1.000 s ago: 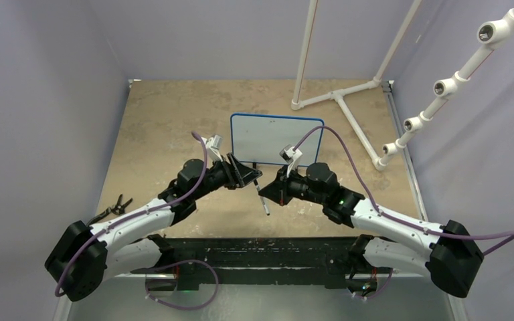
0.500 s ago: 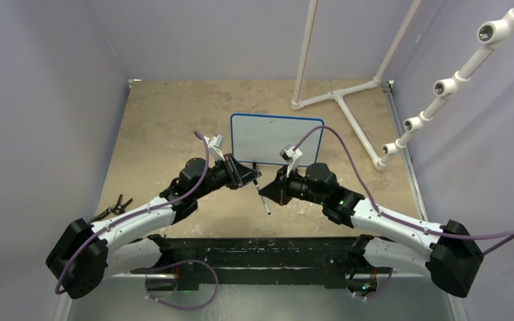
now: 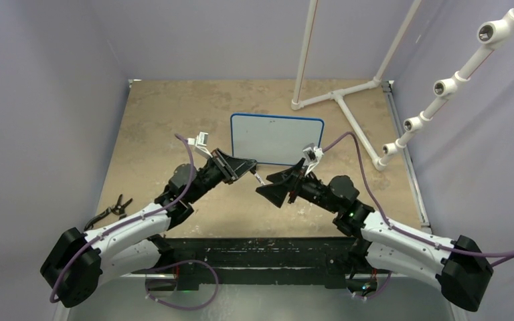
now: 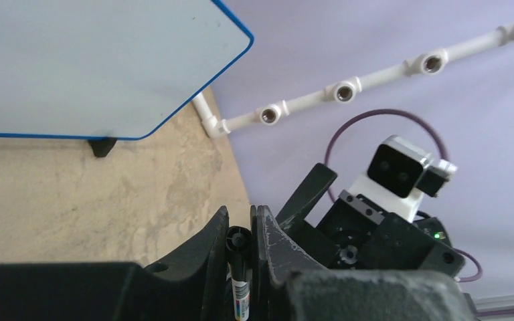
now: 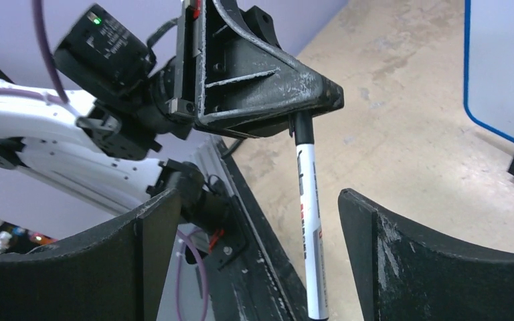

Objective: Write a sentence on the whiteboard
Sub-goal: Open the whiteboard marker at the center of the board.

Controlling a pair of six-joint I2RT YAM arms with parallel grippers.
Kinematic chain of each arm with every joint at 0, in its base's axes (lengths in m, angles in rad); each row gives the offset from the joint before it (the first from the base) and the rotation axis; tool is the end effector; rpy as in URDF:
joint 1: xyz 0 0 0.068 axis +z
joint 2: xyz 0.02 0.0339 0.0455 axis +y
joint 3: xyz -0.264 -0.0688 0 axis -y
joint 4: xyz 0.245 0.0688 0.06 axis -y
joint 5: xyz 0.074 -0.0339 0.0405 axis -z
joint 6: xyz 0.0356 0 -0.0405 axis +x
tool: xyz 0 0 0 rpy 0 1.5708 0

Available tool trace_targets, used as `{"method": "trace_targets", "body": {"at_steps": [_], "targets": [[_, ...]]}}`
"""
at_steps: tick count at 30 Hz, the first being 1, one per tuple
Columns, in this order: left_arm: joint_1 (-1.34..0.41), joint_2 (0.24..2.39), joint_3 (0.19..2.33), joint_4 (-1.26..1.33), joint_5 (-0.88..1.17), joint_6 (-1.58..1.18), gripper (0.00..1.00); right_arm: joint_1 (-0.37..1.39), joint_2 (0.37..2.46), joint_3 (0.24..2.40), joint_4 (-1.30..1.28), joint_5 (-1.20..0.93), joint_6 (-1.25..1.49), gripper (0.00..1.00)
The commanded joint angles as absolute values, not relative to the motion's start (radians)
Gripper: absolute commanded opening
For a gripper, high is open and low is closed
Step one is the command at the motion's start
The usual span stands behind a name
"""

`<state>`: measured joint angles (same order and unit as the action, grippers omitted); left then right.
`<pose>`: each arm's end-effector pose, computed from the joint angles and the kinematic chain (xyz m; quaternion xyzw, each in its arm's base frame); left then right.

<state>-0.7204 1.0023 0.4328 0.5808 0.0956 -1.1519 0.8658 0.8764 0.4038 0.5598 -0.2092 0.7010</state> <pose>0.1676 -0.1516 0.2556 -0.1172 0.6933 -0.5919 0.3941 0.1272 0.1609 0.2677 -0.1320 0.6633 0.5674 0.4697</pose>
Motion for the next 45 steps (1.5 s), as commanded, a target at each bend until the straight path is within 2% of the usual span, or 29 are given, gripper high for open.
{"method": "trace_targets", "body": {"at_steps": [1,8,18,23,45], "targets": [[-0.719,0.997,0.396,0.771,0.065,-1.264,0.0,0.871,0.854,0.333,0.8,-0.217,0.804,0.91],[-0.718,1.012,0.338,0.897,0.053,-1.343,0.0,0.871,0.836,0.255,0.941,-0.171,0.894,0.89],[-0.718,1.024,0.284,1.006,0.04,-1.383,0.0,0.871,0.957,0.235,1.123,-0.202,0.985,0.7],[-0.718,0.998,0.275,0.992,0.034,-1.383,0.0,0.871,0.989,0.199,1.192,-0.185,1.023,0.69],[-0.718,0.956,0.234,1.03,-0.068,-1.31,0.0,0.88,1.073,0.26,1.167,-0.174,1.055,0.52]]}}
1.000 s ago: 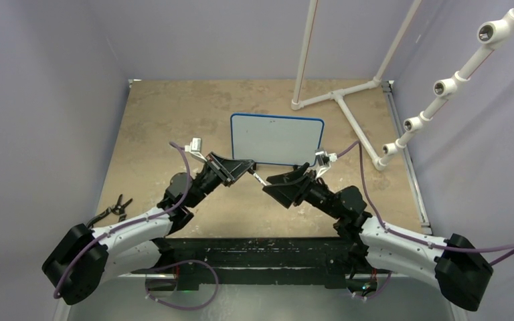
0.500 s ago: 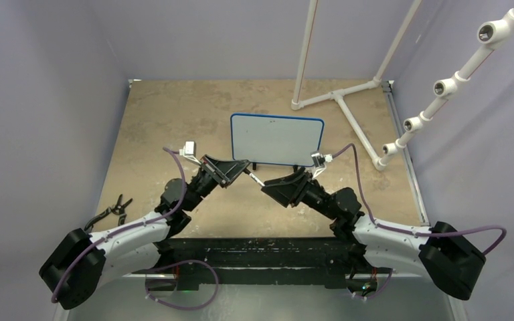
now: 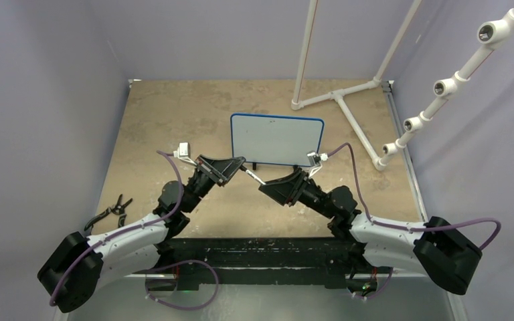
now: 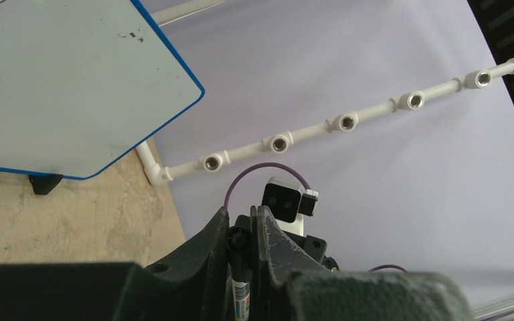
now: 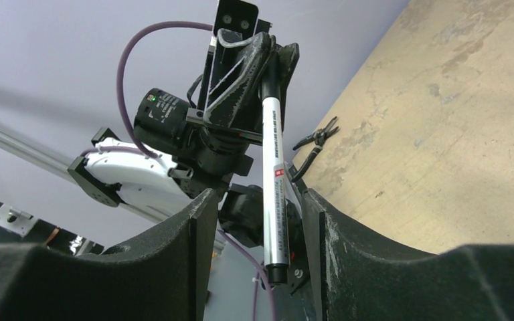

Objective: Write a sentence on the whiteboard
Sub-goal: Open the whiteboard marker at the center of the board.

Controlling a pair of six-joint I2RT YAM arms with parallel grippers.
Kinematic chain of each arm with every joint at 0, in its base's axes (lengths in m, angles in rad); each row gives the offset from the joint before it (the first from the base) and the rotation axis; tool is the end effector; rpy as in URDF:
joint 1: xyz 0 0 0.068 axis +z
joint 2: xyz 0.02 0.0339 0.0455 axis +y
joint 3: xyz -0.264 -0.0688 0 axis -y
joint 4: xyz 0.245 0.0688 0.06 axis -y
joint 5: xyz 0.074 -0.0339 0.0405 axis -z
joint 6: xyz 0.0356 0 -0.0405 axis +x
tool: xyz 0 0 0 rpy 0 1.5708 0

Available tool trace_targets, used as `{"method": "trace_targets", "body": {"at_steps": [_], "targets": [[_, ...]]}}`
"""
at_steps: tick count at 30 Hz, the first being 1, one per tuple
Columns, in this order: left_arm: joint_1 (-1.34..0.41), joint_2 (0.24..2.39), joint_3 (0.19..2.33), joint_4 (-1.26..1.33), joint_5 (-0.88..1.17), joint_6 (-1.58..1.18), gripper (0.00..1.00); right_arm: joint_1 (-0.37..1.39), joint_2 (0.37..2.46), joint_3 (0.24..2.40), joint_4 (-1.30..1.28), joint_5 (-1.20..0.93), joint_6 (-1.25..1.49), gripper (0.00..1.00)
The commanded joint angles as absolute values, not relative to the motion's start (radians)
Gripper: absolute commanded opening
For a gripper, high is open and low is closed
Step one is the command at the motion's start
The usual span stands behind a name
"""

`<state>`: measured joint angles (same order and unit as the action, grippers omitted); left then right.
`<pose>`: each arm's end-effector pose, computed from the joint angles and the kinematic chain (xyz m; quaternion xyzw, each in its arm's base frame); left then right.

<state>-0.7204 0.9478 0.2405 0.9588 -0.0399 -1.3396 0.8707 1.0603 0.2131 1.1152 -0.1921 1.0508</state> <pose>0.1492 -0.1291 0.2416 -0.2017 0.5788 -0.6710 0.4172 0.1257 0.1598 0.2288 -0.0217 0.6079 0.6821 0.4058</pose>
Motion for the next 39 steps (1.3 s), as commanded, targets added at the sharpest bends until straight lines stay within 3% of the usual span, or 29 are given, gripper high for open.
{"method": "trace_targets", "body": {"at_steps": [1,21,23,28,39], "targets": [[-0.718,0.96,0.233,1.035,-0.068,-1.309,0.0,0.88,1.077,0.263,1.17,-0.172,1.055,0.51],[-0.72,0.982,0.182,1.132,-0.12,-1.333,0.0,0.889,1.241,0.337,1.325,-0.176,1.098,0.35],[-0.719,0.983,0.18,1.132,-0.121,-1.333,0.0,0.89,1.242,0.335,1.325,-0.171,1.102,0.3],[-0.72,0.988,0.174,1.149,-0.126,-1.337,0.0,0.89,1.235,0.327,1.31,-0.152,1.105,0.0],[-0.716,0.865,0.172,1.11,-0.277,-1.268,0.0,0.891,1.149,0.295,1.176,-0.098,1.089,0.0]]}}
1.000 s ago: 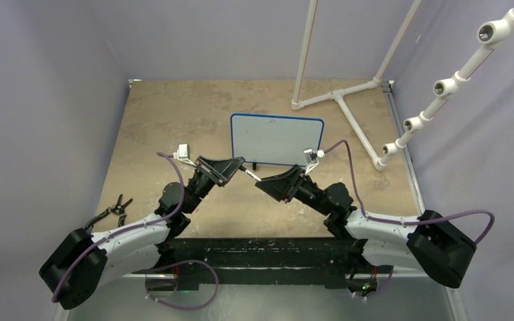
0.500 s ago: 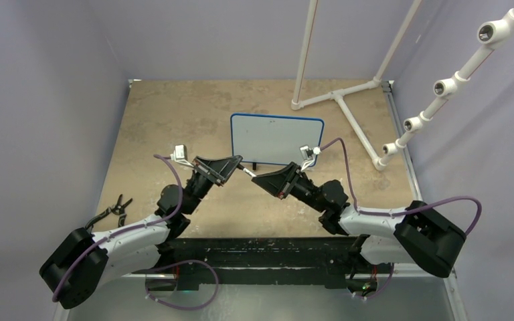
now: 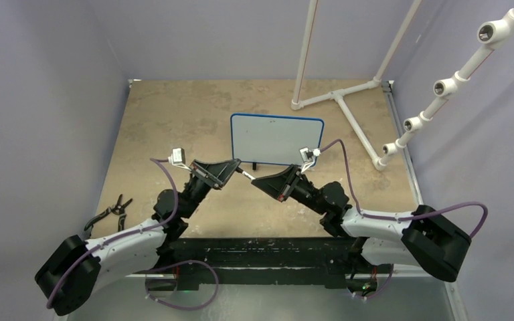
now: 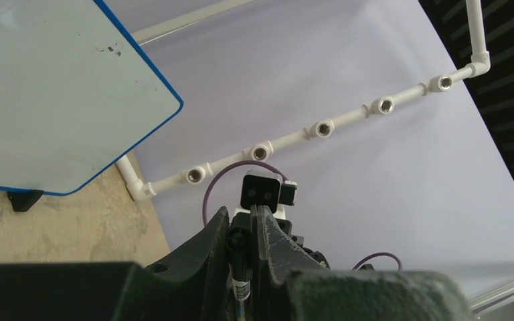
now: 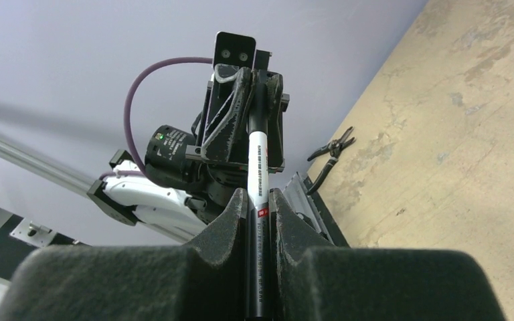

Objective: Write a sentence on the whiteboard
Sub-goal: Open the whiteboard marker at the center of the board.

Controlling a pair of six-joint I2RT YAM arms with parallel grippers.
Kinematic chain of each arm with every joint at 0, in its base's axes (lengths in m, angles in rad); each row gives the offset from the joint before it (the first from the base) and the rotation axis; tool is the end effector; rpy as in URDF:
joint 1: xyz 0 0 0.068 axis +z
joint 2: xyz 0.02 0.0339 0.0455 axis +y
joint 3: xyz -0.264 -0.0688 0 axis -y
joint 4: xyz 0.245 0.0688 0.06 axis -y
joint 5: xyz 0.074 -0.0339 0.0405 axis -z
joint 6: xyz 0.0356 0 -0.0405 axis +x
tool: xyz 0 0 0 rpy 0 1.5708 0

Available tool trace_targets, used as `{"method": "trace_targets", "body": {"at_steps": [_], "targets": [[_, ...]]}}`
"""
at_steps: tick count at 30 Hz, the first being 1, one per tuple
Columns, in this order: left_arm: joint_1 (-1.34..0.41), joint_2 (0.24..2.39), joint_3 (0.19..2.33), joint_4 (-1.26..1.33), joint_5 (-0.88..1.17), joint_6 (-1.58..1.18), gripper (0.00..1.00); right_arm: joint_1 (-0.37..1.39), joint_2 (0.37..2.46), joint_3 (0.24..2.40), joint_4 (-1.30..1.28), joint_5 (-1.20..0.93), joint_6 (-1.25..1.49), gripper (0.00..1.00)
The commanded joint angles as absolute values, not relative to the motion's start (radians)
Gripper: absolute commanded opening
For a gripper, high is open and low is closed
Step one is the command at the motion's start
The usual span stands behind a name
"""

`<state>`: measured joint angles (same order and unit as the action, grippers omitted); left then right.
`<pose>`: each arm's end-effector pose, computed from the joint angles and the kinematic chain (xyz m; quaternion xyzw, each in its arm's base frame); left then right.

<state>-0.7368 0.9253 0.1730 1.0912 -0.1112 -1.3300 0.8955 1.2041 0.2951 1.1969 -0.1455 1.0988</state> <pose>0.1391 -0.1209 0.2371 -0.2120 0.5384 -0.6837 0.4448 0.1385 0.1812 0.2346 0.0026 0.5996 0.6948 0.3971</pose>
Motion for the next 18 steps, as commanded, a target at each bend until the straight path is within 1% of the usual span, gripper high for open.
{"method": "trace_targets", "body": {"at_steps": [1,7,12,16,18], "targets": [[-0.714,0.851,0.176,1.101,-0.292,-1.259,0.0,0.891,1.139,0.298,1.145,-0.095,1.082,0.0],[-0.704,0.772,0.192,1.014,-0.386,-1.229,0.0,0.892,1.053,0.294,0.997,-0.063,1.055,0.0],[-0.703,0.744,0.2,1.017,-0.478,-1.204,0.0,0.891,1.016,0.278,0.953,-0.051,1.055,0.0],[-0.702,0.751,0.218,1.041,-0.502,-1.168,0.0,0.891,1.006,0.275,0.927,-0.054,1.055,0.0],[-0.692,0.727,0.231,0.994,-0.511,-1.138,0.0,0.891,0.99,0.273,0.9,-0.051,1.048,0.0]]}}
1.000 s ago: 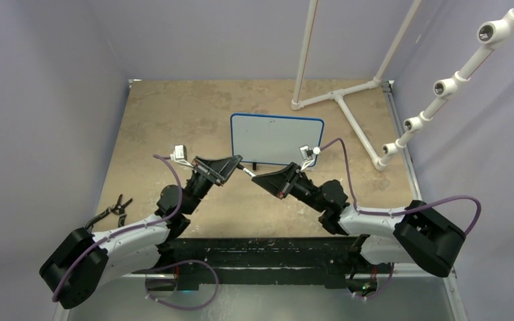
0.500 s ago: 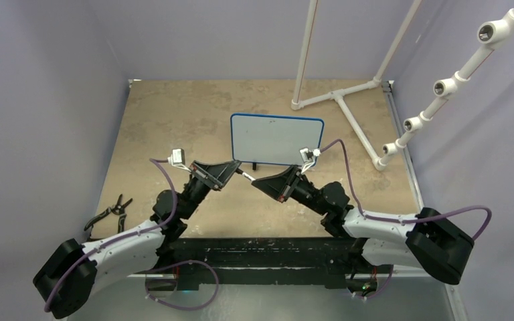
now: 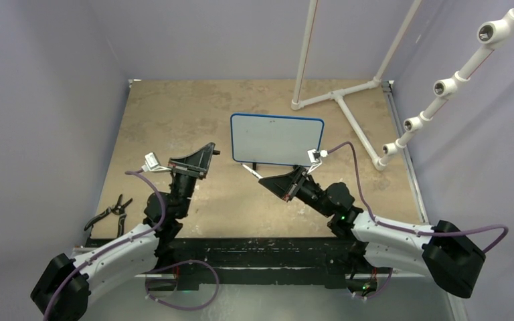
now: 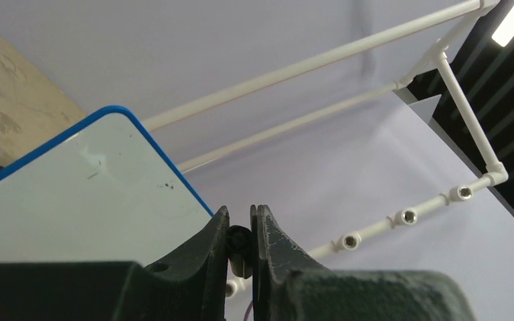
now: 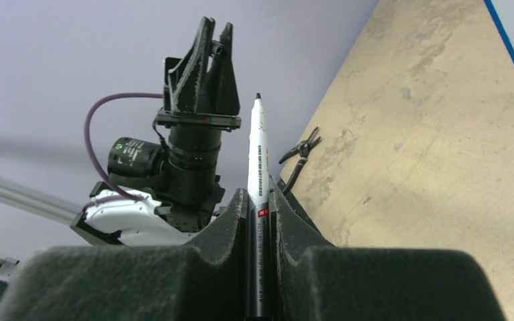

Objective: Write a sentence on the whiteboard
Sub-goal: Open the whiteboard marker at the center of the board, then place the pen cap at the center of the board.

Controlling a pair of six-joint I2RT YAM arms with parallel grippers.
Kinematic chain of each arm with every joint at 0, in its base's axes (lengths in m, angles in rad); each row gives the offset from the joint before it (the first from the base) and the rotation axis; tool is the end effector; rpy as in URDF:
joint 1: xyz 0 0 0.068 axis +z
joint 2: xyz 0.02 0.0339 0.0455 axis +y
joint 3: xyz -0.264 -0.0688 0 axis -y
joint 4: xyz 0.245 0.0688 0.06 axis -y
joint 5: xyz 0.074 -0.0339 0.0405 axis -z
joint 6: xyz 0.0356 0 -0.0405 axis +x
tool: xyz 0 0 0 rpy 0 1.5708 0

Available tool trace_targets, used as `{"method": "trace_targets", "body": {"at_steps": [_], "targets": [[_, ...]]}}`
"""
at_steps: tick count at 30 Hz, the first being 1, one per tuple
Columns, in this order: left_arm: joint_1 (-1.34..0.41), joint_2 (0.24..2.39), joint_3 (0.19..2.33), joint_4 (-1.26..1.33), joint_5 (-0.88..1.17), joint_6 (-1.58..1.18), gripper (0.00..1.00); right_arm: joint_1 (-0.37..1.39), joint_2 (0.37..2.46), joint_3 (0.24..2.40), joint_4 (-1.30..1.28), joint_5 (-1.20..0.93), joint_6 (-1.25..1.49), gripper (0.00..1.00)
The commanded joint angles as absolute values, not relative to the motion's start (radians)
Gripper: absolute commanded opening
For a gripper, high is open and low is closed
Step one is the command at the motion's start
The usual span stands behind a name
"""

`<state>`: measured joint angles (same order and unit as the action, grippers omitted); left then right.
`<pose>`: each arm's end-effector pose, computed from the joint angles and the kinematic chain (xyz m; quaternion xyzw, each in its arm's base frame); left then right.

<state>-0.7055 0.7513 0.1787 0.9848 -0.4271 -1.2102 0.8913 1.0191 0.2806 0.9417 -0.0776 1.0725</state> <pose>0.1336 -0.0945 0.2540 -0.3053 0.4738 -0.6022 0.5654 0.1301 0.1654 0.2399 0.0272 0.6314 0.6577 0.4099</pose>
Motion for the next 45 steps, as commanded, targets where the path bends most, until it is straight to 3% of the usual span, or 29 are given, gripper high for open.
{"method": "trace_targets", "body": {"at_steps": [1,8,14,20,27,36,45], "targets": [[-0.685,0.704,0.251,0.928,-0.512,-1.122,0.0,0.891,0.975,0.273,0.877,-0.045,1.039,0.0],[-0.651,0.666,0.485,0.256,-0.457,-0.847,0.0,0.891,0.811,0.333,0.625,0.047,0.885,0.0],[-0.643,0.766,0.558,-0.041,-0.384,-0.671,0.0,0.891,0.753,0.466,0.386,0.134,0.677,0.0],[-0.609,0.916,0.51,-0.043,-0.305,-0.633,0.0,0.891,0.762,0.571,0.217,0.259,0.584,0.0],[-0.552,1.188,0.585,-0.076,-0.219,-0.546,0.0,0.891,0.78,0.579,0.222,0.26,0.576,0.0],[-0.489,1.339,0.595,-0.087,-0.194,-0.513,0.0,0.891,0.79,0.555,0.232,0.268,0.584,0.0],[-0.486,1.368,0.581,-0.078,-0.206,-0.525,0.16,0.891,0.763,0.555,0.218,0.277,0.586,0.0]]}}
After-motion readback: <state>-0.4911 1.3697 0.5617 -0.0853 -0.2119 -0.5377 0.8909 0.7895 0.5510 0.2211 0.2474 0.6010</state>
